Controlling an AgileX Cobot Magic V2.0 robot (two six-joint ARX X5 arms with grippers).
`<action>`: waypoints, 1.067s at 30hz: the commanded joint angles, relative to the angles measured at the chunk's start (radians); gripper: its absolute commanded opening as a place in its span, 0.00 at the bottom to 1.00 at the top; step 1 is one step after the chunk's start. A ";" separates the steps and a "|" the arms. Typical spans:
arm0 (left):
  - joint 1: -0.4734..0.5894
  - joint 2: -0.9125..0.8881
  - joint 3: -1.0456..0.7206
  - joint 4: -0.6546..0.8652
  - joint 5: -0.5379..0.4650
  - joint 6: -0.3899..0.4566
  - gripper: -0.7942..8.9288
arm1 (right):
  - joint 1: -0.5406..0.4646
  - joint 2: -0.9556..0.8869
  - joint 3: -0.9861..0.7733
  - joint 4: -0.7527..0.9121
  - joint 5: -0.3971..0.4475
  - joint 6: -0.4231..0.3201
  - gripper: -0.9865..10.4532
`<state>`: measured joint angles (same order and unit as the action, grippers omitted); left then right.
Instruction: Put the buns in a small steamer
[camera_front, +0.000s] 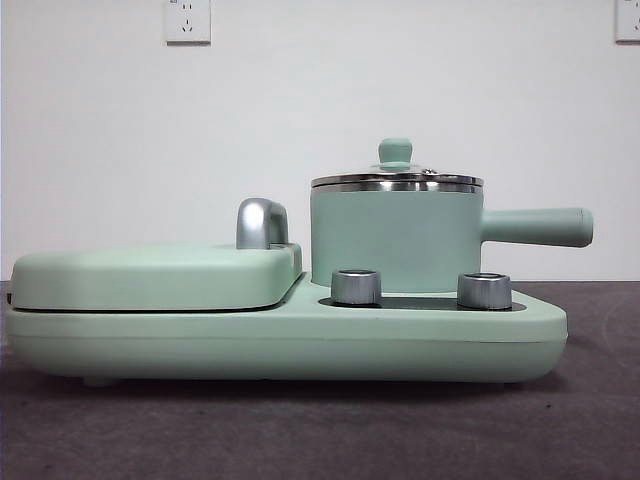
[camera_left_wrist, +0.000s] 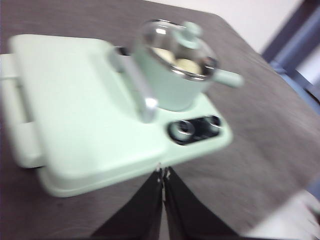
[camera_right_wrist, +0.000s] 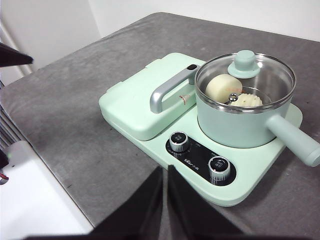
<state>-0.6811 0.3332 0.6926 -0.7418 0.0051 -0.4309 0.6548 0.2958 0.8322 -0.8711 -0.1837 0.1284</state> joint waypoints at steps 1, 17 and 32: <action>0.081 -0.029 -0.073 0.051 -0.021 0.102 0.09 | 0.009 0.002 0.007 0.011 0.000 -0.007 0.10; 0.578 -0.326 -0.579 0.448 -0.035 0.378 0.09 | 0.009 0.002 0.007 0.011 0.000 -0.007 0.10; 0.674 -0.330 -0.680 0.552 -0.036 0.364 0.09 | 0.009 0.002 0.007 0.011 0.000 -0.007 0.10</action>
<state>-0.0086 0.0051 0.0326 -0.1825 -0.0280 -0.0711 0.6548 0.2958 0.8322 -0.8711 -0.1837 0.1276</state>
